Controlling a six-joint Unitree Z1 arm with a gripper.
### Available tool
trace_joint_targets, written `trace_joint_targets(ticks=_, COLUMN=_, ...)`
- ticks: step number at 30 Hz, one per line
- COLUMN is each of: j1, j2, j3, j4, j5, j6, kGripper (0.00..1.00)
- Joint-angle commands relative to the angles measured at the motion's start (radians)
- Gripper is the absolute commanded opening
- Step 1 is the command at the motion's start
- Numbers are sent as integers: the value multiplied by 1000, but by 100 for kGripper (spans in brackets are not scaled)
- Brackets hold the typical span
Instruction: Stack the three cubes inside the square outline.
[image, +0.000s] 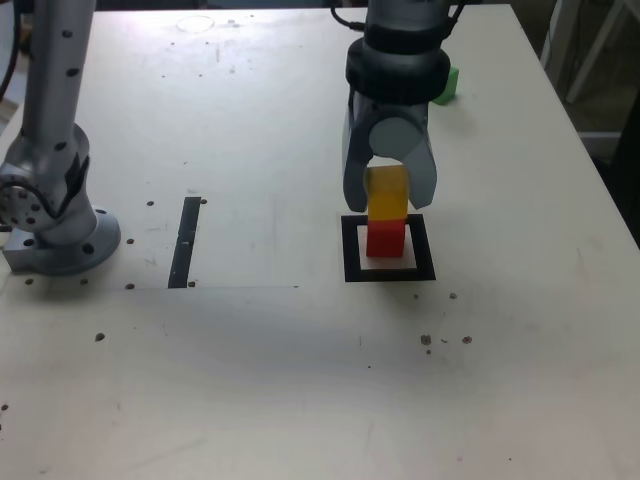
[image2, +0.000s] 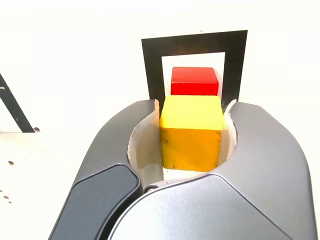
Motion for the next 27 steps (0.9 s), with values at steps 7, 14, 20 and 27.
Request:
trace_joint_targets(ticks=7, j1=2, j2=16, j3=-5, j4=-9, j5=-9, j6=1, kGripper=30)
trace_joint_targets(ticks=14, j1=2, j2=24, j3=-5, j4=-12, j5=-10, j6=1, kGripper=32)
trace_joint_targets(ticks=20, j1=2, j2=28, j3=1, j4=-14, j5=-8, j6=1, kGripper=66)
trace_joint_targets(ticks=27, j1=2, j2=27, j3=10, j4=-11, j5=-1, j6=1, kGripper=97)
